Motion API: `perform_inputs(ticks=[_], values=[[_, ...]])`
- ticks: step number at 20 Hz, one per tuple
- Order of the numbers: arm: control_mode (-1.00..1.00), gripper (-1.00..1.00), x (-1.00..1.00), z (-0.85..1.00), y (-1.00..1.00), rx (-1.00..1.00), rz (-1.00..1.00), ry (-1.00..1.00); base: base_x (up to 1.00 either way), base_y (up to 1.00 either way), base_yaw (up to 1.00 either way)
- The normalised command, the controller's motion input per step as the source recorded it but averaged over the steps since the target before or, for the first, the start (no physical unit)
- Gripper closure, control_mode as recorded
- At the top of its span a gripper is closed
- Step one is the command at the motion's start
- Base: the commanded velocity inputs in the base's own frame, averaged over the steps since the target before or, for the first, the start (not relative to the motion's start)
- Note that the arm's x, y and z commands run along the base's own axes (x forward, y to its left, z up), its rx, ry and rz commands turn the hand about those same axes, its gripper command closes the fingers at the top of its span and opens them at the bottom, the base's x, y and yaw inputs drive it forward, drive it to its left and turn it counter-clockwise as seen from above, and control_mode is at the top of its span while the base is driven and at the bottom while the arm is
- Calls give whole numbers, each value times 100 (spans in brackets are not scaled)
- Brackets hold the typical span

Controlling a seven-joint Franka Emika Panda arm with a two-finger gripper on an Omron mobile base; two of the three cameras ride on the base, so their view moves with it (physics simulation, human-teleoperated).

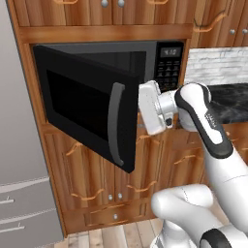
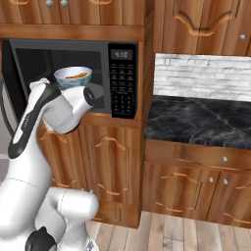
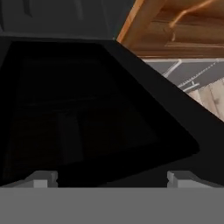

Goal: The microwave is finished heating the steak and carrot. Take the bowl containing the food and place it on the dining counter.

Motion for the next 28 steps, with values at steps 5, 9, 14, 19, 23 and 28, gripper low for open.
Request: perform_inputs(ticks=[5,9,14,19,23,28], values=[[-100,-100,-33,0,100,-1,36,9,0,0,0],[-100,-100,-77,-2,100,-2,34,-2,0,0,0],[-100,-100,-7,-7,100,-2,3,-13,0,0,0],[-100,-100,12,0,41,-1,-8,-3,0,0,0],[-100,-100,0,7,-86,0,-20,-7,0,0,0],[-100,-100,1,4,-100,-2,-31,-14,0,0,0]])
